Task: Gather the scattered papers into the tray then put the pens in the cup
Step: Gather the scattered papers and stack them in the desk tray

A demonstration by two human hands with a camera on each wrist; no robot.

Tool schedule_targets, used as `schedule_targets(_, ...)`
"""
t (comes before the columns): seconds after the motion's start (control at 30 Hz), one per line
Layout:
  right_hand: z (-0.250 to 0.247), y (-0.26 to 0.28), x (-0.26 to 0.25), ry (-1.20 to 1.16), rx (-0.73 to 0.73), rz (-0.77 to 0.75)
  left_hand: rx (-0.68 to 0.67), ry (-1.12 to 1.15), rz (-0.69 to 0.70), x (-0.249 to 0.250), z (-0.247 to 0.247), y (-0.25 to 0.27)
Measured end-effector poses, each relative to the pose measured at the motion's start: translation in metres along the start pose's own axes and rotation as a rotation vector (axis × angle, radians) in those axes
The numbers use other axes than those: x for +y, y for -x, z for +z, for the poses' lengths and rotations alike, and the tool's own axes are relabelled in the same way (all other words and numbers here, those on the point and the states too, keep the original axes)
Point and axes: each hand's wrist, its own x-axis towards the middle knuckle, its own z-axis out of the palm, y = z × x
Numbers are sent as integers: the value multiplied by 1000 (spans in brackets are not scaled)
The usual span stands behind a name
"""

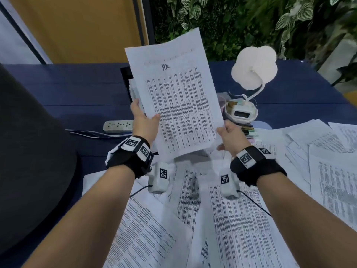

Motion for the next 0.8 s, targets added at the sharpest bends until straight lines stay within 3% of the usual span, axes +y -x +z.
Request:
schedule_targets(0.17, 20, -38, -30, -35, -73, 2, -162, -527, 156, 4, -16, -12)
schedule_targets(0.3, 34, -58, -48, -25, -1, 2, -53, -898, 189, 12, -22, -34)
schedule_targets(0.43, 48, -76, -52, 70, 108, -25, -75, -1069, 191, 9, -23, -55)
schedule_targets(0.6, 53, -83, -49, 529, 180, -107, -167, -1360, 187, -7, -16, -72)
schedule_targets(0.8, 57, -72, -47, 973, 206, -162, -217, -1546, 157, -14, -14, -77)
